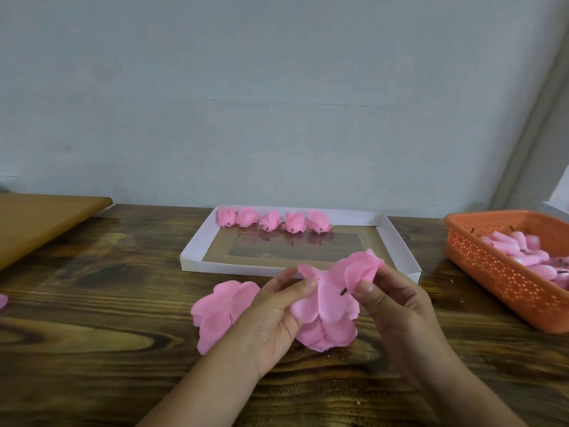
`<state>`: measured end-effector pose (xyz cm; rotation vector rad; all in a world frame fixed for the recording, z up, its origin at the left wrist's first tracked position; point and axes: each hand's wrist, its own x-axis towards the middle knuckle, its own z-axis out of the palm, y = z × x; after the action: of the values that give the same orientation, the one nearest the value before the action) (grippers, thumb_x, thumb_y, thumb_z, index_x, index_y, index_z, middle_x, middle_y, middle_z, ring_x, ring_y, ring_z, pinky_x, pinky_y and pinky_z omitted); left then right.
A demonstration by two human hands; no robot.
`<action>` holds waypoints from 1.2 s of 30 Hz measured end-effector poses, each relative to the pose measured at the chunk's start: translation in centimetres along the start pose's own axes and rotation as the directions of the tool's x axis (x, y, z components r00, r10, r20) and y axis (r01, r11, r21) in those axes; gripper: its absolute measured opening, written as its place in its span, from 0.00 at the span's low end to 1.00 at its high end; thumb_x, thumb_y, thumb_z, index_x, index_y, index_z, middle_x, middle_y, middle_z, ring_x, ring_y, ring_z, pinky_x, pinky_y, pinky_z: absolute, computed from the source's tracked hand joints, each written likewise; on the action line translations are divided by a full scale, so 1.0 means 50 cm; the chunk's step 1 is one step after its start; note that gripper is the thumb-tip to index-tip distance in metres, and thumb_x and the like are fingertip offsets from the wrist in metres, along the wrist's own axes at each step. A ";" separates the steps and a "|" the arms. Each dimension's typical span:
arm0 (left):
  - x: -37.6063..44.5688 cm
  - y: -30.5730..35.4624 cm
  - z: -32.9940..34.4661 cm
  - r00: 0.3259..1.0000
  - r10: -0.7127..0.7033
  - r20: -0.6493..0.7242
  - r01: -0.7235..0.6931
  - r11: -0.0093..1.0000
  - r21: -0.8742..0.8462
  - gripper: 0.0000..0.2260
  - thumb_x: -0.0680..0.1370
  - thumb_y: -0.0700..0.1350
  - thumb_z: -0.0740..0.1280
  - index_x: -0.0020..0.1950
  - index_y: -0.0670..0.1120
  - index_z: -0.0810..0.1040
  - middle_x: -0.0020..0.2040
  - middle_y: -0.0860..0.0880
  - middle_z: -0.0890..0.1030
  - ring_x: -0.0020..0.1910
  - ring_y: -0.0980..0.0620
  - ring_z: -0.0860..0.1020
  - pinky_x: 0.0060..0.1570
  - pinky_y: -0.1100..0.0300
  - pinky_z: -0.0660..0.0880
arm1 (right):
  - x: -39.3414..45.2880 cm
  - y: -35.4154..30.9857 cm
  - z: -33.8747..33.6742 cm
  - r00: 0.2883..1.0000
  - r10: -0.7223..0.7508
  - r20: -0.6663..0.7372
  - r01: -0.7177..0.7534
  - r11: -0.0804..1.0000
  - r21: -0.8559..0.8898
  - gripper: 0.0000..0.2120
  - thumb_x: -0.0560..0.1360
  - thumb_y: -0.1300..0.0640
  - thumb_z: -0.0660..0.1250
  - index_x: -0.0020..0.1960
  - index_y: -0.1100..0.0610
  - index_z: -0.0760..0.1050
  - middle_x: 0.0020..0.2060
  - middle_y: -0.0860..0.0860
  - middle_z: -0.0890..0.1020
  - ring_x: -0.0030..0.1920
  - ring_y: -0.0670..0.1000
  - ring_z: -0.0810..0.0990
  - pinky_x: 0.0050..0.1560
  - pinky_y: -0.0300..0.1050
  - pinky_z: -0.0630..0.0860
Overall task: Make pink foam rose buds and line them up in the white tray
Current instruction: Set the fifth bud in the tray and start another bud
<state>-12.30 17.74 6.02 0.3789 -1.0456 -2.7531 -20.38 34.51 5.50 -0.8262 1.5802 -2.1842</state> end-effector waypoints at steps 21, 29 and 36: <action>0.002 -0.005 -0.009 0.983 -0.157 0.092 0.096 0.877 0.472 0.35 0.72 0.68 0.66 0.70 0.46 0.76 0.60 0.40 0.85 0.57 0.44 0.84 0.53 0.54 0.82 | 0.002 -0.019 -0.003 0.995 -0.017 0.102 -0.008 0.970 0.243 0.23 0.66 0.47 0.81 0.58 0.55 0.83 0.50 0.52 0.87 0.49 0.48 0.86 0.46 0.39 0.81; -0.003 0.000 -0.012 0.950 -0.111 0.292 0.078 0.989 0.124 0.18 0.79 0.44 0.70 0.66 0.36 0.80 0.63 0.34 0.80 0.59 0.36 0.82 0.58 0.44 0.81 | 0.005 -0.007 -0.009 0.983 0.052 0.174 -0.092 0.968 0.232 0.26 0.68 0.48 0.80 0.62 0.58 0.80 0.51 0.54 0.86 0.47 0.49 0.85 0.44 0.43 0.82; -0.002 -0.001 -0.010 0.980 -0.005 0.200 -0.005 0.999 0.049 0.27 0.71 0.34 0.75 0.69 0.36 0.72 0.62 0.34 0.81 0.58 0.39 0.83 0.56 0.47 0.82 | 0.007 -0.005 -0.006 0.992 0.026 0.127 -0.053 0.976 0.213 0.27 0.67 0.49 0.81 0.61 0.59 0.81 0.51 0.53 0.86 0.48 0.48 0.85 0.48 0.41 0.81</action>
<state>-12.08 17.48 5.62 0.1086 -1.1606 -2.8152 -20.85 34.63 5.77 -0.8366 1.2633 -2.1827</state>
